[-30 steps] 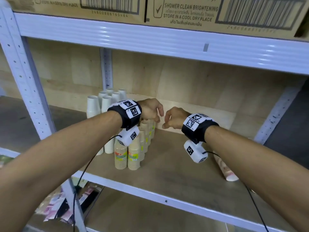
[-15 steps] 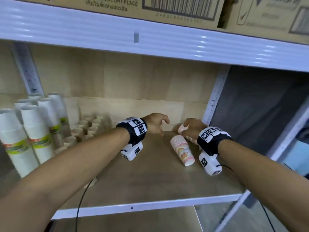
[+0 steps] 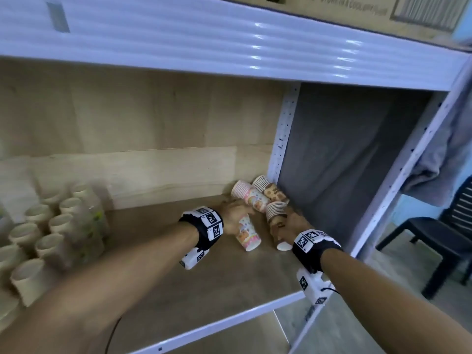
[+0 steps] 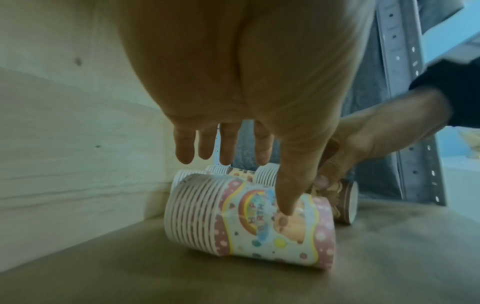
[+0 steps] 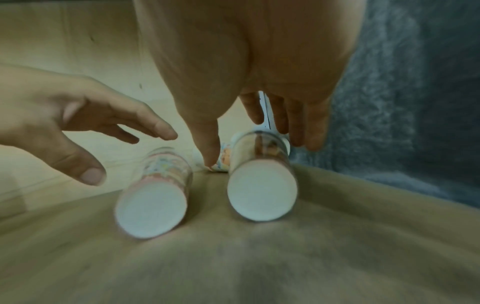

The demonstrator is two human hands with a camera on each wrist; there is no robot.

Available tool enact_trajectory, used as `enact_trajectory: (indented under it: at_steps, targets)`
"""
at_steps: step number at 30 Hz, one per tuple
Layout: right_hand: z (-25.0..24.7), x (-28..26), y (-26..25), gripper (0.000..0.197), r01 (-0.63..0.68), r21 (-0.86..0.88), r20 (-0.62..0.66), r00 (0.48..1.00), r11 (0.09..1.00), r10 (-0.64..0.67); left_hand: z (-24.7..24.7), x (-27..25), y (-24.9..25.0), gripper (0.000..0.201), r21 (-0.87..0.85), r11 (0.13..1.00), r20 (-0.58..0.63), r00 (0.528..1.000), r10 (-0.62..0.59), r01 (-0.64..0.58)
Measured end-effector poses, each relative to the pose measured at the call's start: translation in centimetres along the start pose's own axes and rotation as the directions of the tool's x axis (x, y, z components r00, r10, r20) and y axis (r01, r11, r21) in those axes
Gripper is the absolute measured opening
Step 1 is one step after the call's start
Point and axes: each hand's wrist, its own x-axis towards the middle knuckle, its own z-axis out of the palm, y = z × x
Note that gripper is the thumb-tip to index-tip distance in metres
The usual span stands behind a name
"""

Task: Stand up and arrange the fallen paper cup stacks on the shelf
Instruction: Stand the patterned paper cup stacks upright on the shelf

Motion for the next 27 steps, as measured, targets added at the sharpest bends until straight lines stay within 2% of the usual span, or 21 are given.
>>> enact_trajectory:
  at_steps: [3,6,13,17,23,27]
  targets:
    - [1.1,0.3,1.1,0.100,-0.036,0.028,0.000,0.999,0.999,0.036,1.4,0.7,0.2,0.073,0.087,0.994,0.016,0.997,0.069,-0.070]
    - [2.1,0.4,1.5,0.100,-0.025,0.067,-0.032,0.999,0.997,0.028,2.2,1.0,0.5,0.077,0.209,0.974,0.038,0.996,0.083,-0.089]
    - [2.9,0.3,1.9,0.099,-0.008,0.087,-0.070,0.997,0.996,0.014,3.3,1.2,1.1,0.065,0.351,0.930,0.092,0.993,0.079,-0.107]
    - [2.8,0.1,2.0,0.098,0.000,0.096,-0.082,0.997,0.995,0.008,3.5,1.2,1.3,0.055,0.353,0.928,0.079,0.992,0.102,-0.123]
    - [2.5,-0.2,2.1,0.096,0.005,0.112,-0.073,0.997,0.994,0.003,2.7,1.2,1.4,0.053,0.331,0.936,0.093,0.991,0.095,-0.121]
    - [1.6,-0.8,1.8,0.078,0.001,0.079,-0.086,0.996,0.997,0.005,2.0,0.8,1.2,0.060,0.241,0.967,0.060,0.996,0.069,-0.082]
